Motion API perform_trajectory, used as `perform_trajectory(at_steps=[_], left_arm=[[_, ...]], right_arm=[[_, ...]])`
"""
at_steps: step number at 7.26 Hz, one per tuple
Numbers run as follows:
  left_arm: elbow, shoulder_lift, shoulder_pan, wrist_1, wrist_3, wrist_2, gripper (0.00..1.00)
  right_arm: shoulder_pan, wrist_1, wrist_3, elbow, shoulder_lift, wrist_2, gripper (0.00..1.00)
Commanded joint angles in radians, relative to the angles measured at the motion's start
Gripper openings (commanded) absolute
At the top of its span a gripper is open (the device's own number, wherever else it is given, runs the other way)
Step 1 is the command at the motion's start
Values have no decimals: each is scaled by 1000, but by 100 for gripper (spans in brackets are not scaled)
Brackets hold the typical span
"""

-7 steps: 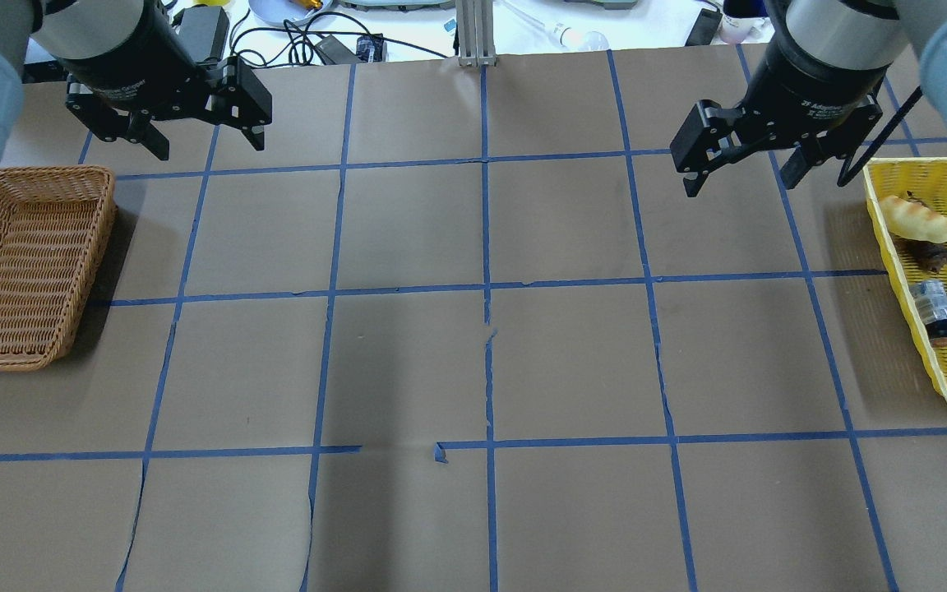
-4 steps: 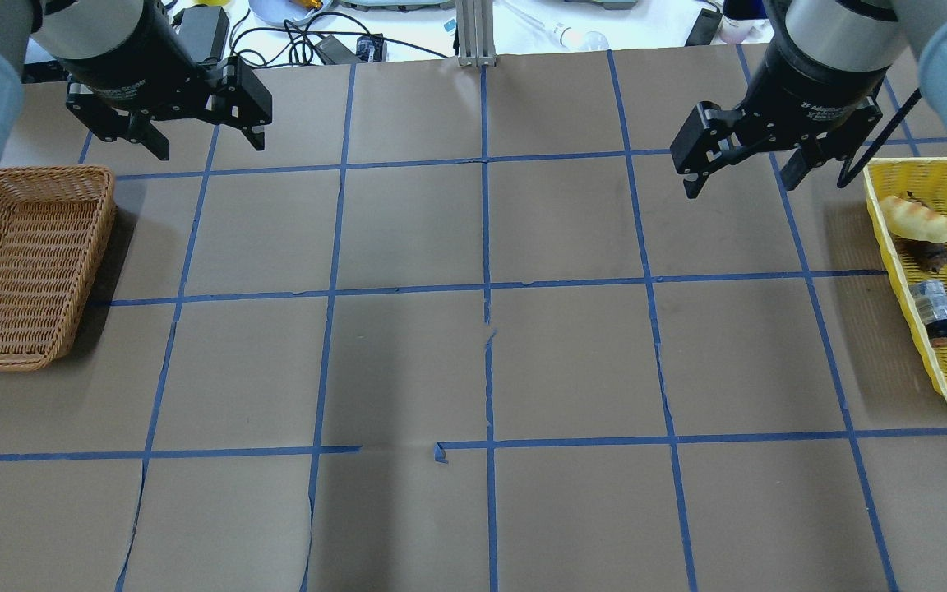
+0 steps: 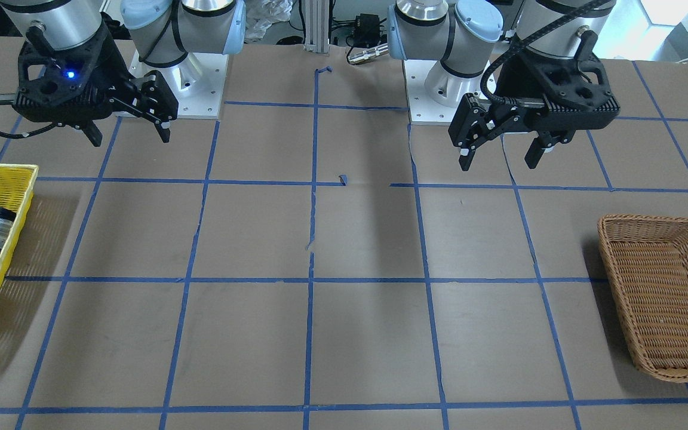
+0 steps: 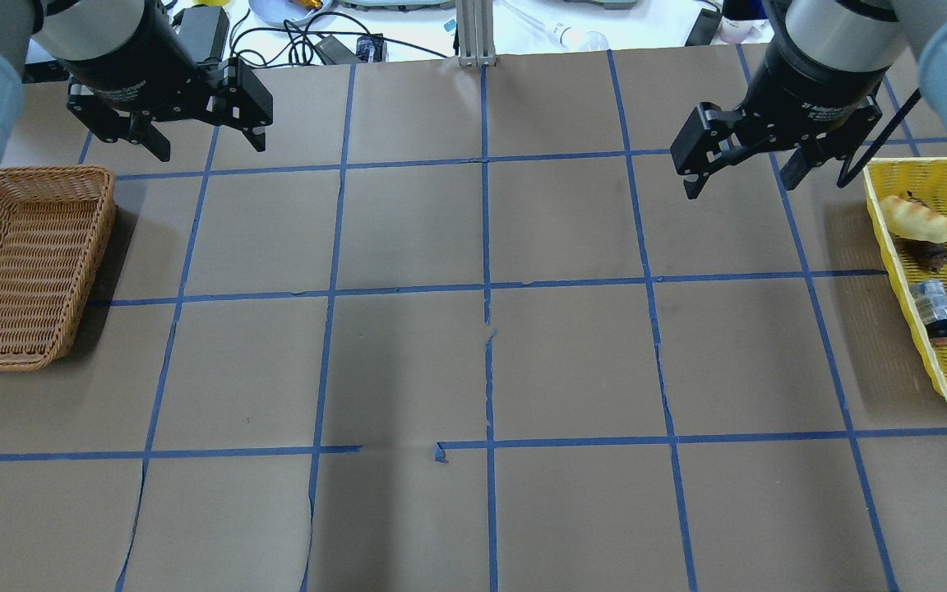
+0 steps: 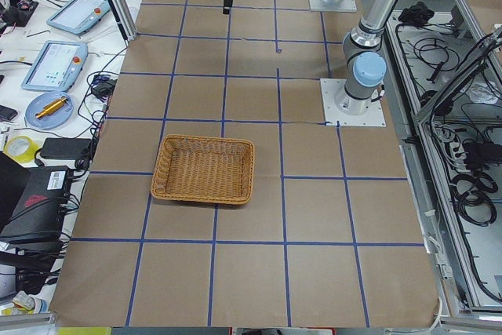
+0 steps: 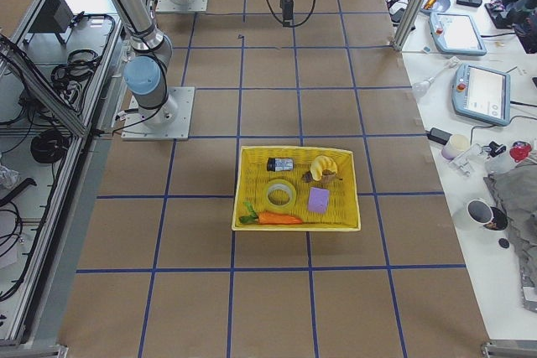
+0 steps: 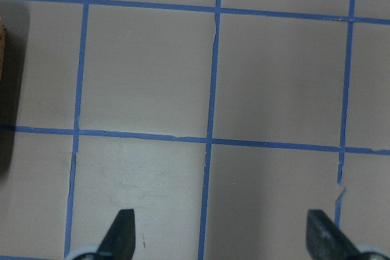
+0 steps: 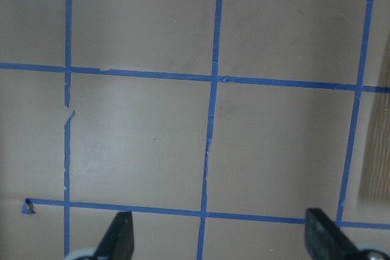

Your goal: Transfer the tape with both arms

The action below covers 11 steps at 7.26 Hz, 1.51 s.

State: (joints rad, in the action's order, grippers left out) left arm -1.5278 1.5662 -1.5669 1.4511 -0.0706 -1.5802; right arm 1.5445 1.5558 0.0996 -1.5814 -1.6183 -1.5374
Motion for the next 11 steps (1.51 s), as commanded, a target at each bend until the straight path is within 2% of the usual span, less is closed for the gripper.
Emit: perform_trajectory(at_steps=[1, 5, 7, 8, 9, 11], left_arm=[[0, 0, -1, 0, 0, 0, 100], [0, 0, -1, -1, 0, 0, 100], [0, 0, 1, -1, -1, 2, 100], [0, 0, -1, -1, -1, 2, 100], [0, 2, 1, -1, -1, 2, 100], [0, 0, 1, -1, -1, 2, 100]], right_arm=[[0, 1, 6, 0, 0, 2, 100], [0, 1, 3, 0, 0, 2, 100], [-7, 0, 0, -5, 14, -13, 100], [-24, 22, 8, -20, 41, -51, 100], [-81, 62, 38, -9, 54, -137, 100], [-275, 185, 223, -14, 102, -144, 100]])
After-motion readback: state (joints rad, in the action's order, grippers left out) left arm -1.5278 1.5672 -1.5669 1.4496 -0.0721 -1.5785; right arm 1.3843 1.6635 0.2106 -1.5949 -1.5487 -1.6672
